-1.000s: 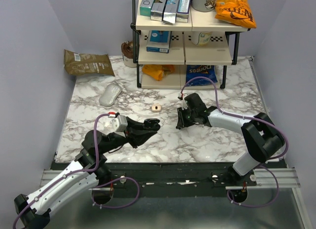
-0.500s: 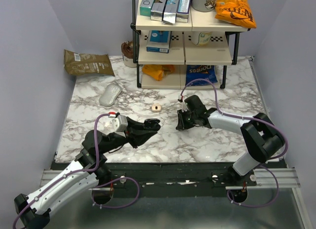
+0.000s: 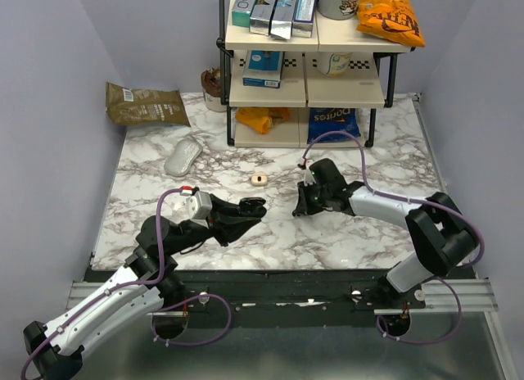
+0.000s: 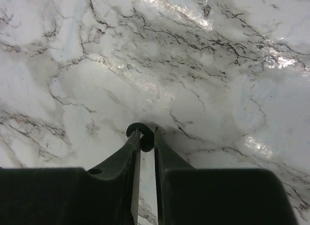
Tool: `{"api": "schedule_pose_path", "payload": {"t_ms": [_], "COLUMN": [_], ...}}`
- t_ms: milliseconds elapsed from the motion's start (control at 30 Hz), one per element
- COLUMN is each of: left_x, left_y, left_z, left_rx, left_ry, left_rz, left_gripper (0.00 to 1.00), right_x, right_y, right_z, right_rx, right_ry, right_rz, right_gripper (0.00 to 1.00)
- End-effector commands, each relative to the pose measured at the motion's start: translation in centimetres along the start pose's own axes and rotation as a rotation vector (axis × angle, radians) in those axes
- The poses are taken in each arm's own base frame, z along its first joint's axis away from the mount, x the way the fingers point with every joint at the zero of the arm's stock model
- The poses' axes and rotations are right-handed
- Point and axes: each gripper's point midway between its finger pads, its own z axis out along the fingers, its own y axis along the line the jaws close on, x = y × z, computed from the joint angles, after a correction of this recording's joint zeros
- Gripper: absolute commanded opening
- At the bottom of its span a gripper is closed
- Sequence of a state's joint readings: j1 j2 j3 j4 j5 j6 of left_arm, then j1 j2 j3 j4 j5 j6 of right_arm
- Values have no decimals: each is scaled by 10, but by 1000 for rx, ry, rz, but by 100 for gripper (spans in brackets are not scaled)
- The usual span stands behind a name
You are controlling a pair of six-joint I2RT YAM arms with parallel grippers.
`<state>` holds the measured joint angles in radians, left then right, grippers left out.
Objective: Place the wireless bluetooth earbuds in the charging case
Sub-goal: Pick up the earbud from the center of the board.
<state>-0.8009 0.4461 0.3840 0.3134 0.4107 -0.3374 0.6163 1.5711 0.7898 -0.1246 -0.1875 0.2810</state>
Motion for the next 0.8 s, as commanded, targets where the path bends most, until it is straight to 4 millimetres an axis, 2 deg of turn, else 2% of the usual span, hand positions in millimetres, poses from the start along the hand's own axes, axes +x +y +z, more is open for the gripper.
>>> {"api": "schedule_pose_path", "payload": {"t_ms": [0, 33, 67, 167, 200, 267, 300, 400, 433, 700, 767], "left_x": [-7, -8, -9, -14, -14, -19, -21, -29, -29, -56, -61], "left_y": [1, 0, 1, 2, 3, 5, 7, 13, 17, 32, 34], "left_z": [1, 2, 2, 3, 4, 6, 7, 13, 18, 47, 57], "left_rx": [-9, -8, -12, -21, -23, -31, -42, -63, -71, -91, -82], "left_ry": [-29, -31, -34, -52, -56, -77, -87, -112, -107, -208, -220], "left_rz": [10, 8, 9, 10, 11, 19, 22, 49, 55, 140, 154], "left_gripper": [0, 0, 0, 0, 0, 0, 0, 0, 0, 0, 0], "right_x": [-25, -30, -42, -58, -69, -77, -87, -97, -107, -120, -119], "right_y": [14, 16, 24, 39, 49, 63, 72, 94, 102, 141, 149], "right_z": [-27, -33, -48, -75, -96, -120, -145, -186, -209, -295, -309], "right_rx": [-25, -31, -54, -113, -150, -208, -242, -325, -345, -491, -533], "right_ry": [-110, -134, -191, -283, -354, -417, -491, -570, -622, -789, -815], "right_rz": [-14, -15, -22, -35, -50, -56, -72, -108, -127, -231, -248], "right_gripper": [1, 1, 1, 1, 1, 1, 1, 1, 1, 1, 1]}}
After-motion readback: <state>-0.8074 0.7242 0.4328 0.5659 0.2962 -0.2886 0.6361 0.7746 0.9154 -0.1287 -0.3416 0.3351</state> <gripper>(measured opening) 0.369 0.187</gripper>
